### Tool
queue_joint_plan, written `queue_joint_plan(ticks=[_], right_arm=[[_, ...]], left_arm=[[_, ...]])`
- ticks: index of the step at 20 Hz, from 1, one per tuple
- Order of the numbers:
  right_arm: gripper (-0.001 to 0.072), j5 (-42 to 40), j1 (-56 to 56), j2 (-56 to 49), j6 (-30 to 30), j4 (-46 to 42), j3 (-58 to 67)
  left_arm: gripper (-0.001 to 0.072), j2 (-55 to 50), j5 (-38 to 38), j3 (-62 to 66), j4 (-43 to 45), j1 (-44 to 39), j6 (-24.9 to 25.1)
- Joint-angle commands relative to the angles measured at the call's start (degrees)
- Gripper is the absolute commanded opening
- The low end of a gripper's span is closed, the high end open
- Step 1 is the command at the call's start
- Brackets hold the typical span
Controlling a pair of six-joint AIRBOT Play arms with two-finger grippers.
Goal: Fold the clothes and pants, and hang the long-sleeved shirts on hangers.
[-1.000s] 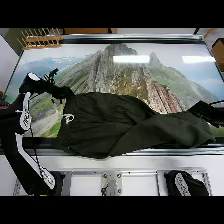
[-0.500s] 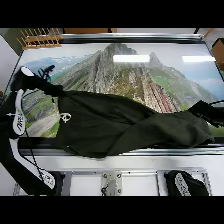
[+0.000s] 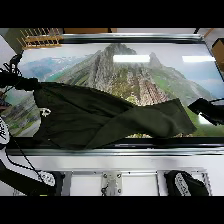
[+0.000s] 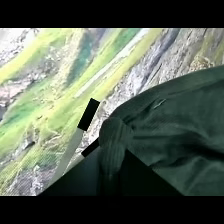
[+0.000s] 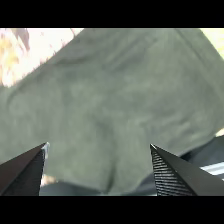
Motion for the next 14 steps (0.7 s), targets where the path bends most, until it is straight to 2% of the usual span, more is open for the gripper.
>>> queue_joint_plan(ticks=[1, 5, 8, 14], right_arm=[[0.0692, -6.21, -0.07, -3.87, 2.75, 0.42, 0.04], [0.0692, -6.29, -0.72, -18.67, -2.6, 2.51, 5.35], [0.0693, -6.25, -1.16, -31.61, -9.66, 5.11, 14.62], [0.0692, -5.86, -1.46, -52.41, -17.79, 5.09, 29.46]], left_arm=[[0.0021, 0.31, 2.21, -0.02, 0.26, -0.42, -0.11], [0.0021, 0.31, 3.52, -0.02, 0.2, -0.52, -0.11], [0.0021, 0.31, 3.61, -0.02, 0.31, -0.28, -0.09], [0.0021, 0.31, 3.61, -0.02, 0.31, -0.28, -0.09]])
